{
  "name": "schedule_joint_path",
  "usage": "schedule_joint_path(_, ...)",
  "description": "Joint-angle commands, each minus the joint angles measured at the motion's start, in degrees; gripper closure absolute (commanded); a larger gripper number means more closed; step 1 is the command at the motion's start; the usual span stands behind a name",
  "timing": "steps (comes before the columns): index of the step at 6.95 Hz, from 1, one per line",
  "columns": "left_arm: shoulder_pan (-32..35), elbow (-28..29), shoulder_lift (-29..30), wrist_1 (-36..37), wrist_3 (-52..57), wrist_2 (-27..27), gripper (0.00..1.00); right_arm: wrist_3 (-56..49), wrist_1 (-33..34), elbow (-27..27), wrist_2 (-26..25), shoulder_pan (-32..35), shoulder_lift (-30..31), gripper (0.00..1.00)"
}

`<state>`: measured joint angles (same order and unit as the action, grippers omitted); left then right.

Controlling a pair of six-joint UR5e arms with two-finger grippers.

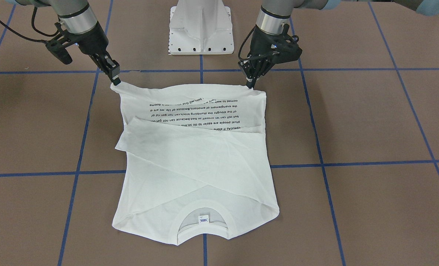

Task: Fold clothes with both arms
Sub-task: 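Lift the hem with both grippers and fold it toward the collar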

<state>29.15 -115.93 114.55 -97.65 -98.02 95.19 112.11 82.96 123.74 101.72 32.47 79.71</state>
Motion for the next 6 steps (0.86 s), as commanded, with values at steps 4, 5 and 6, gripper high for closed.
schedule_joint_path(4,10.8,25.6,8.1,-18.1,7.1,2.4,1.00,-17.4,3.9,-26.4,3.9,12.9,-18.9,1.00)
schedule_joint_path(5,11.4,28.5,9.4,-20.1,7.1,2.4,1.00,-19.7,3.0,-27.9,6.1,14.5,-19.5,1.00)
schedule_joint_path(6,13.2,30.8,10.1,-21.9,7.7,2.4,1.00,-19.7,1.3,-33.8,6.3,15.6,-23.6,1.00)
